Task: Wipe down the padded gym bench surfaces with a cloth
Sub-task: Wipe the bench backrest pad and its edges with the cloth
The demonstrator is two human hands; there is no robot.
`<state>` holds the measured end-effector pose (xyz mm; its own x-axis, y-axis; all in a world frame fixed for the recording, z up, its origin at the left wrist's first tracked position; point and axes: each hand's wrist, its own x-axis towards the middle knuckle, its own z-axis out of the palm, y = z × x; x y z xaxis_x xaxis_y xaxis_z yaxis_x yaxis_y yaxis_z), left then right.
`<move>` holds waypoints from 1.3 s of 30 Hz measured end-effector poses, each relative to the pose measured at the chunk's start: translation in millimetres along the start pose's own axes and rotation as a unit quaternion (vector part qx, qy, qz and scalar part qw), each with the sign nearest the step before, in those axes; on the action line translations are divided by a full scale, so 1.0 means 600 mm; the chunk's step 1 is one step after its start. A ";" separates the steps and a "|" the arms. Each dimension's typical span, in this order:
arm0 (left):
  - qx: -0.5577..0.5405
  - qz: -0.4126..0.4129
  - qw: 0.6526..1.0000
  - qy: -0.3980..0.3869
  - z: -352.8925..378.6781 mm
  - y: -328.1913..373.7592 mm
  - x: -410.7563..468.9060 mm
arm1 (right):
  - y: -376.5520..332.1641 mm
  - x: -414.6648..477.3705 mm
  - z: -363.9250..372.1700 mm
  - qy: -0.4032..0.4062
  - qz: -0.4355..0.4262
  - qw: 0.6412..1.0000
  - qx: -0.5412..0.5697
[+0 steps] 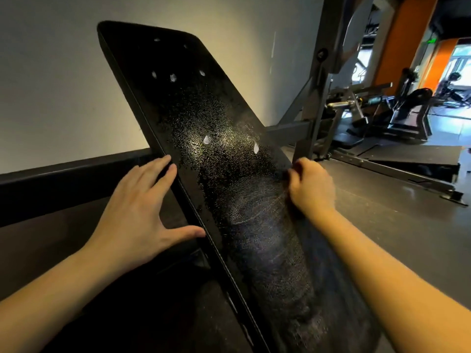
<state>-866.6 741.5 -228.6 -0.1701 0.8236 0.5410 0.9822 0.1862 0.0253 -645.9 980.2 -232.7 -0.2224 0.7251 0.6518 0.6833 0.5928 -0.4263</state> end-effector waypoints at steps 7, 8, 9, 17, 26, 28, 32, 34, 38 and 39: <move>0.034 0.010 0.999 -0.018 -0.002 -0.006 0.001 | -0.149 -0.177 -0.018 -0.103 -0.258 0.949 0.150; 0.032 0.010 0.999 -0.017 -0.001 -0.007 0.000 | -0.119 -0.191 -0.031 -0.116 -0.282 0.940 0.153; 0.030 0.011 0.999 -0.018 -0.001 -0.006 -0.001 | -0.082 -0.187 -0.039 -0.106 -0.277 0.946 0.135; 0.046 0.002 0.999 -0.027 -0.009 0.001 0.003 | -0.080 -0.034 0.013 0.004 -0.014 1.000 0.003; 0.080 -0.017 0.996 -0.046 -0.015 0.009 0.007 | 0.019 -0.119 -0.047 -0.039 -0.114 0.993 0.001; 0.084 -0.021 0.995 -0.056 -0.016 0.012 0.008 | 0.040 -0.058 -0.033 -0.027 0.018 0.998 -0.049; 0.087 -0.032 0.994 -0.061 -0.027 0.018 0.008 | -0.094 -0.076 -0.002 -0.024 -0.035 0.999 -0.003; 0.061 -0.039 0.995 -0.064 -0.033 0.023 0.000 | -0.143 -0.153 -0.014 -0.038 -0.148 0.987 0.053; -0.005 -0.053 0.997 -0.058 -0.034 0.051 -0.041 | -0.040 -0.247 -0.065 -0.098 -0.224 0.966 0.081; -0.005 -0.055 0.996 -0.064 -0.031 0.061 -0.050 | 0.005 -0.235 -0.068 -0.082 -0.180 0.979 0.053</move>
<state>-824.0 713.9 -228.4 -0.2858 0.8597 0.4233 0.9574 0.2753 0.0874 -584.2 865.4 -300.1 -0.5497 0.5038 0.6663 0.4664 0.8468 -0.2556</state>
